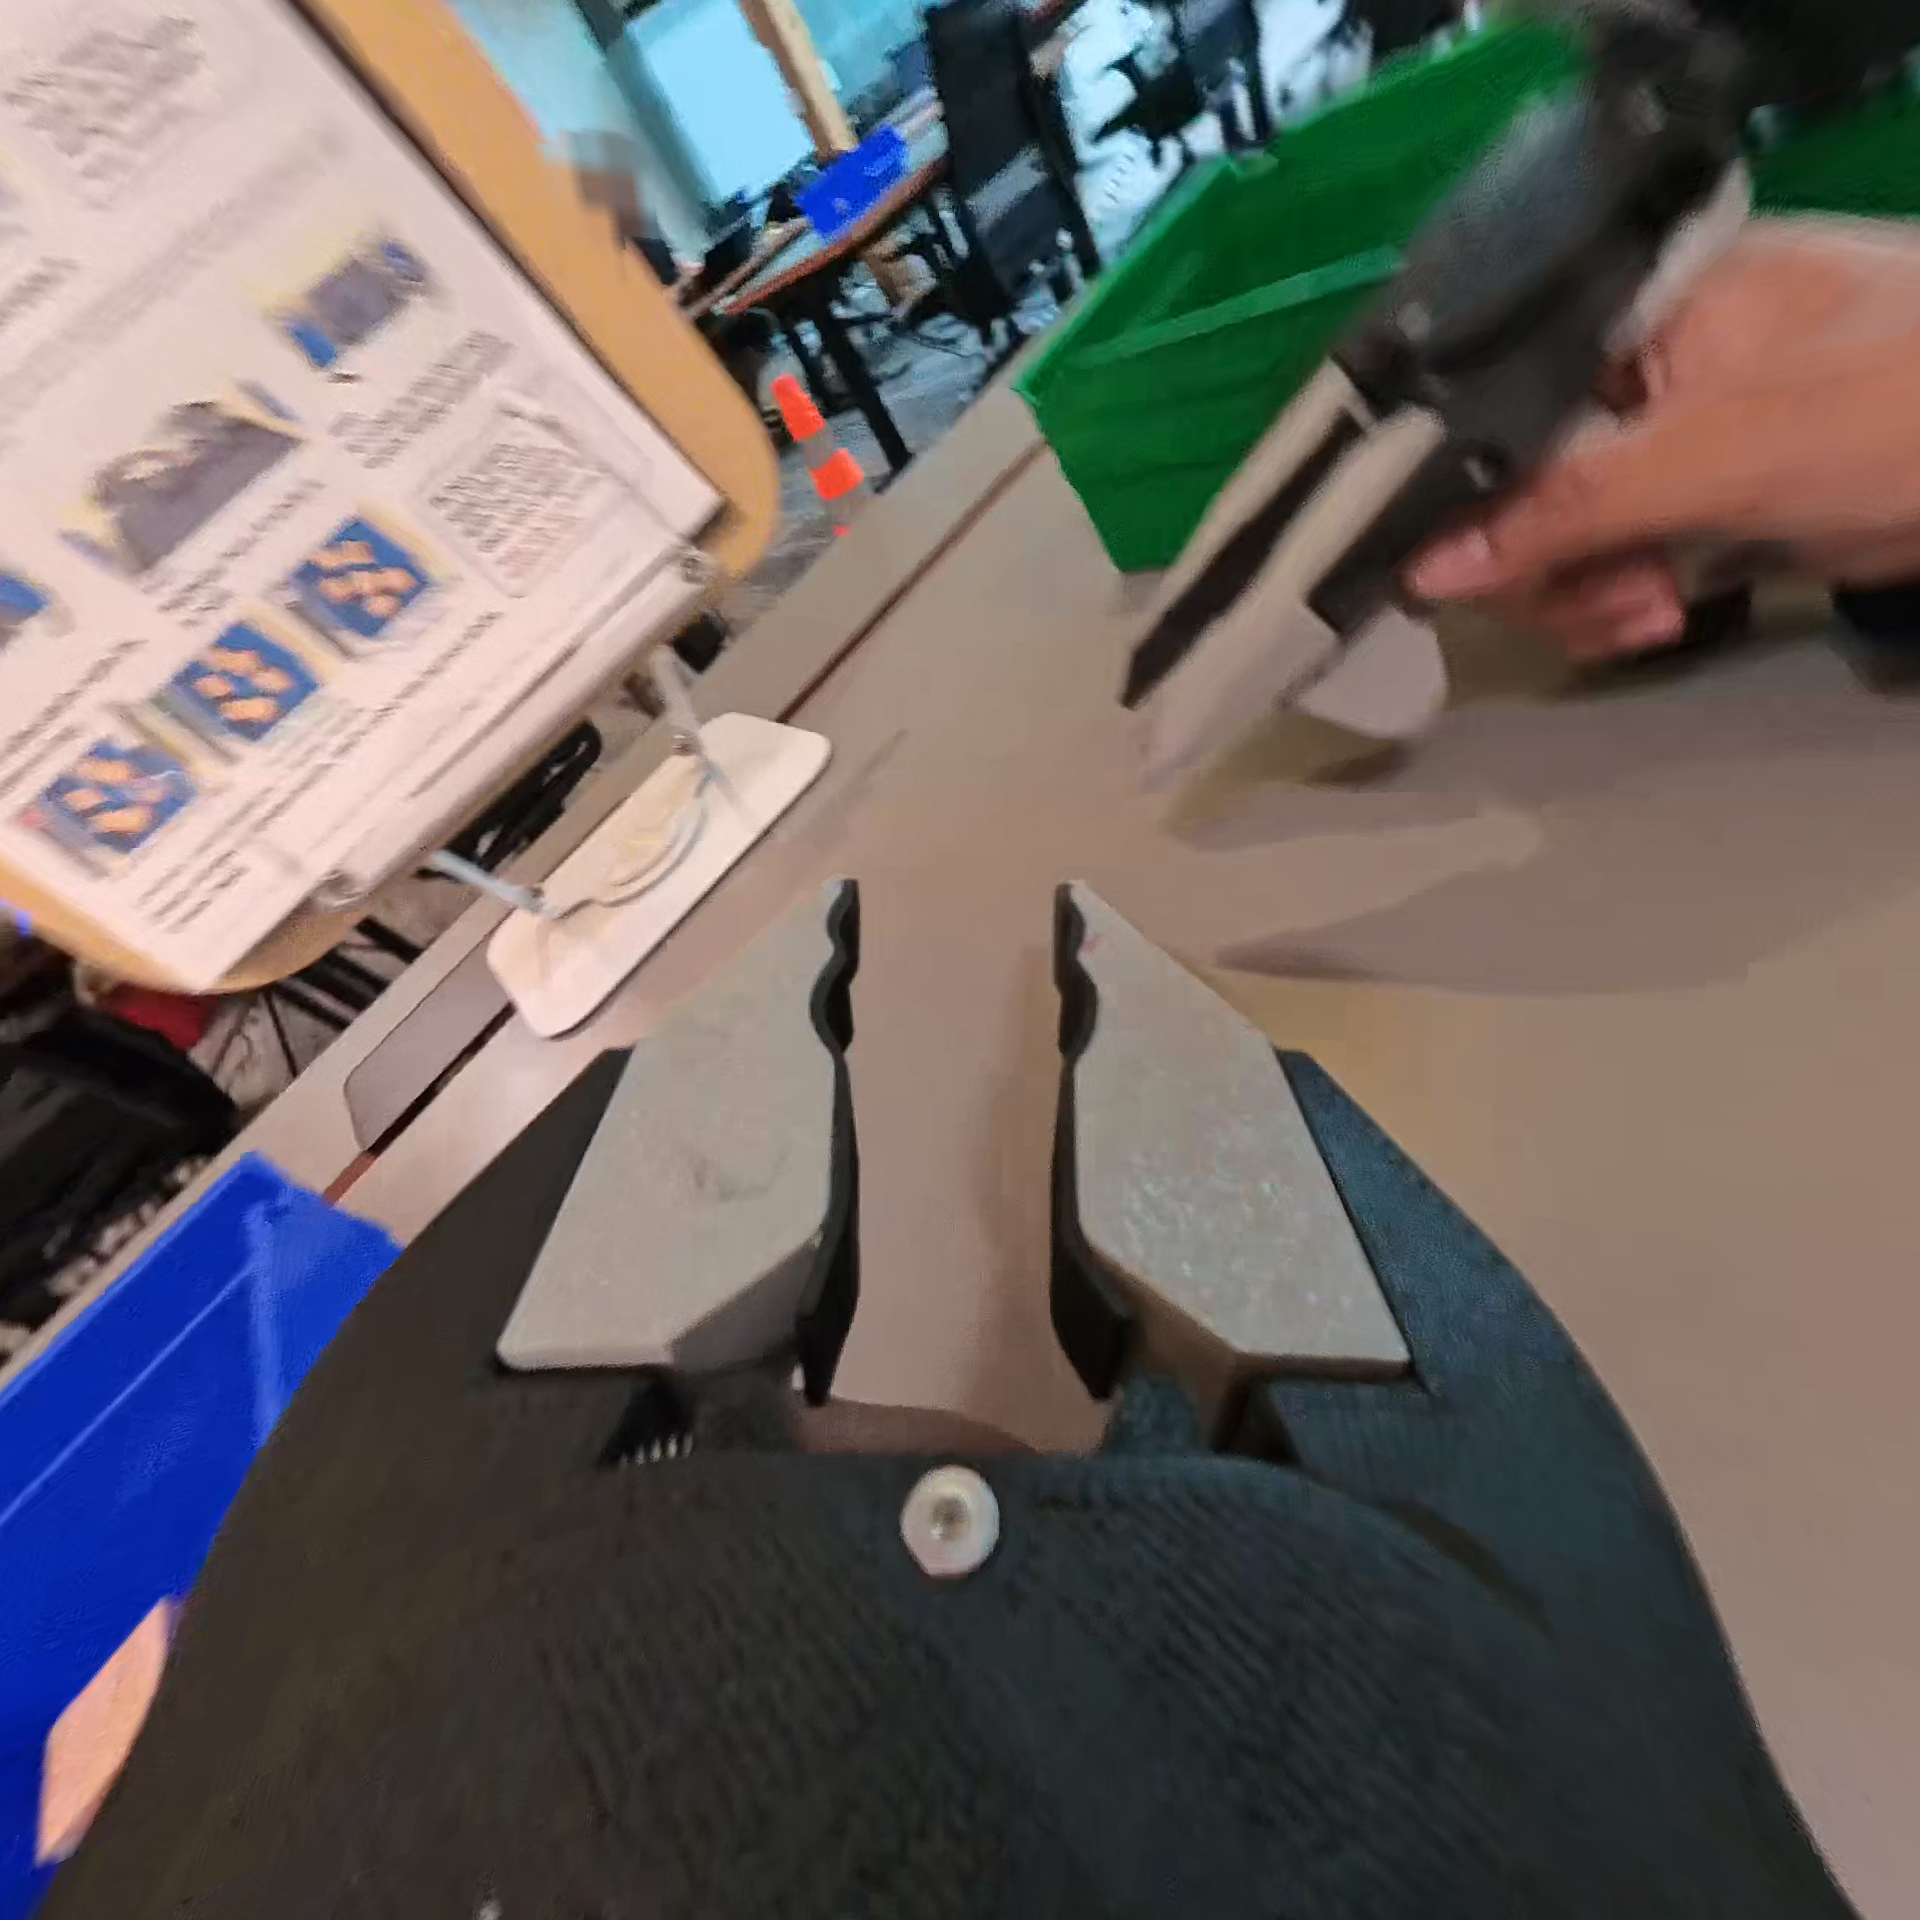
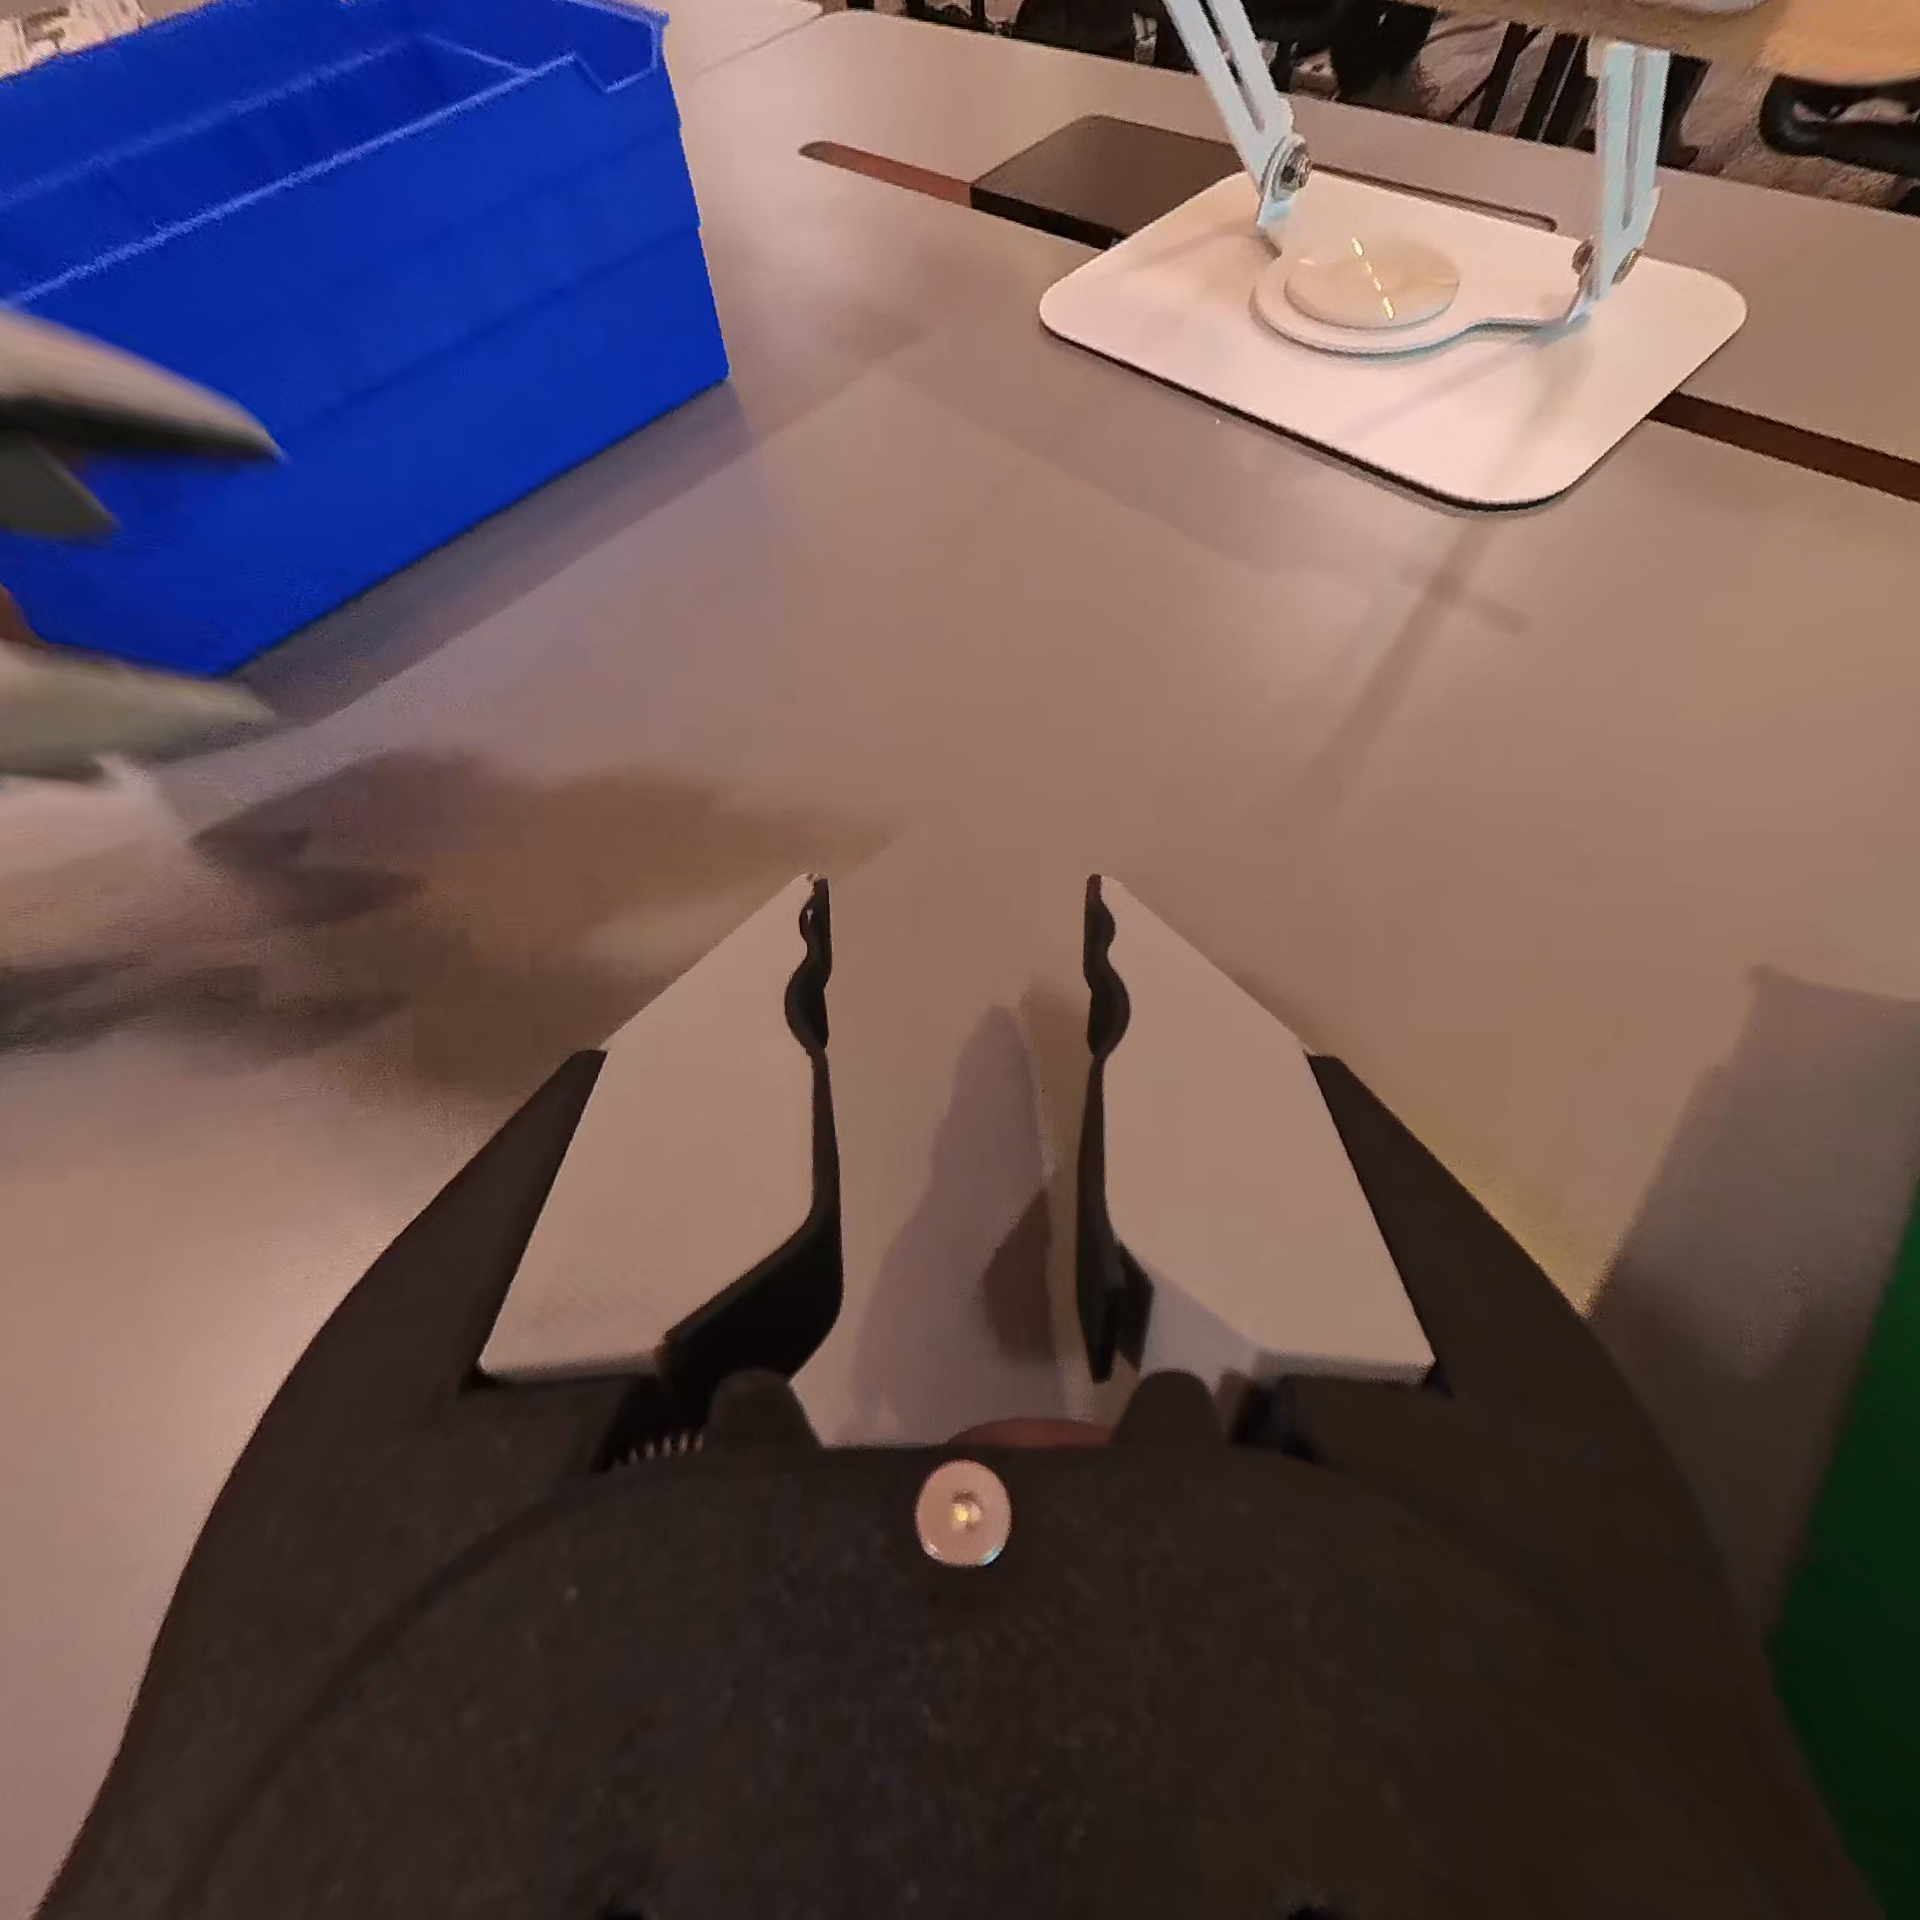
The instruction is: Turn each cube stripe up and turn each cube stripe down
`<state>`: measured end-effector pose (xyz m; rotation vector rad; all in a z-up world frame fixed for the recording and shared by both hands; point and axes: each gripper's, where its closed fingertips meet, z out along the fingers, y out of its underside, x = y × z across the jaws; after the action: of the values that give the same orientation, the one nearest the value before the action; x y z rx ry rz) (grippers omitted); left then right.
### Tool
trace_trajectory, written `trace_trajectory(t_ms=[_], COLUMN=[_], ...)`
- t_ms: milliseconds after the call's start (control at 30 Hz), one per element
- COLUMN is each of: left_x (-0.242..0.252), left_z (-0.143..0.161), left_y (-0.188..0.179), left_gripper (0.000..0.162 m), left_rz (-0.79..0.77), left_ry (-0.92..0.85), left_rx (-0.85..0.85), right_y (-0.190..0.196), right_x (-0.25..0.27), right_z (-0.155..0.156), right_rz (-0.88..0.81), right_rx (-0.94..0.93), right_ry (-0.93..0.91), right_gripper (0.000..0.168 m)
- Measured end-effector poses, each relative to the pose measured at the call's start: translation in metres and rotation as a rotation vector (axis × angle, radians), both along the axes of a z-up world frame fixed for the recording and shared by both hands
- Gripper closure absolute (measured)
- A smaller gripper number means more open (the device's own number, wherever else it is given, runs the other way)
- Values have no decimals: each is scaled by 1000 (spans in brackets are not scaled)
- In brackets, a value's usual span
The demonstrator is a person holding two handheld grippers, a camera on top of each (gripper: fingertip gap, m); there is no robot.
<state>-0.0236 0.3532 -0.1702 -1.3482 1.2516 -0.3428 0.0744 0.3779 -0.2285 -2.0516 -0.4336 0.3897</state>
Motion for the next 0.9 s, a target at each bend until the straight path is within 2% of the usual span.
trace_trajectory(t_ms=[133,233,333,467,533,633,667,733,833,900], left_x=[-48,-100,-158,-211,-234,-250,-252,-249,-246,-243], left_z=[65,79,49,-21,-45,-70,-80,-100,-100,-86], left_y=[35,95,165,218,236,250,250,246,245,246], left_gripper=[125,117,97,91,90,89,93,113,116,116], left_rz=[146,310,508,696,796,874,879,845,808,781], left_ry=[-101,-25,66,134,162,159,167,210,224,236], left_rx=[-105,-117,-247,-550,-589,-657,-694,-762,-760,-679], right_y=[-2,-4,-5,-5,-4,-4,-3,-3,-3,-4], right_x=[-3,-6,-8,-7,-5,-3,-3,-3,-3,-2], right_z=[3,3,2,2,3,3,2,1,0,-1], right_rz=[7,17,21,19,12,5,4,5,7,8], right_rx=[18,27,32,35,35,30,27,24,20,17], right_ry=[-24,-47,-71,-71,-64,-50,-47,-44,-53,-57], right_gripper=[123,123,123,123,123,123,123,123,124,124])
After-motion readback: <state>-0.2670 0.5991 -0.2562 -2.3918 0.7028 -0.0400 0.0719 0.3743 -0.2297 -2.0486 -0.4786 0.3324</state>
